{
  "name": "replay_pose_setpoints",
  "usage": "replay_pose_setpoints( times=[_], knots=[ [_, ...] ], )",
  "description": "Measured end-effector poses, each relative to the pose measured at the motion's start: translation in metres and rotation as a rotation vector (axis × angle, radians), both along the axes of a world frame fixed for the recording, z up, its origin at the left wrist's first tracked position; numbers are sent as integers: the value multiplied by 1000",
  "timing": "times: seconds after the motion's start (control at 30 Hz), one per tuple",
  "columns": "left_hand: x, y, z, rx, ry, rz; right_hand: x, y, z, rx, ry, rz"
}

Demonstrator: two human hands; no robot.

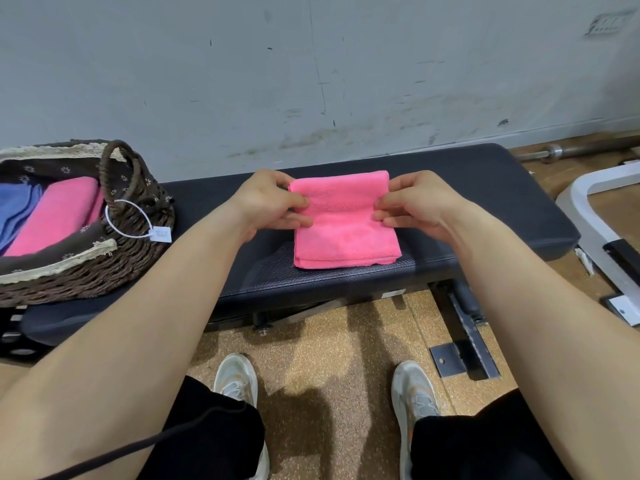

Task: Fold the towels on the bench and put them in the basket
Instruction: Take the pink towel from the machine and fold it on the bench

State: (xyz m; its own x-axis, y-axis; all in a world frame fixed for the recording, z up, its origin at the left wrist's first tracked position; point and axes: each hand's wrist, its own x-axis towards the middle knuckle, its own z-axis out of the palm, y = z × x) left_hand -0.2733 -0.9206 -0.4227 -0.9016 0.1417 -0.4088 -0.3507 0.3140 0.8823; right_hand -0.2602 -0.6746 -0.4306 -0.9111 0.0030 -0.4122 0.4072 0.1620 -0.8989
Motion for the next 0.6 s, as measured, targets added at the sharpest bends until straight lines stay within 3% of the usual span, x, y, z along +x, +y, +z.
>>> replay_pose_setpoints(
  times=[0.23, 0.6],
  knots=[
    [0, 8, 0, 144, -41, 82, -1, 0, -3, 3, -6, -36],
    [-5, 3, -4, 26, -19, 29, -3, 1, 0, 201, 35, 42]
  ],
)
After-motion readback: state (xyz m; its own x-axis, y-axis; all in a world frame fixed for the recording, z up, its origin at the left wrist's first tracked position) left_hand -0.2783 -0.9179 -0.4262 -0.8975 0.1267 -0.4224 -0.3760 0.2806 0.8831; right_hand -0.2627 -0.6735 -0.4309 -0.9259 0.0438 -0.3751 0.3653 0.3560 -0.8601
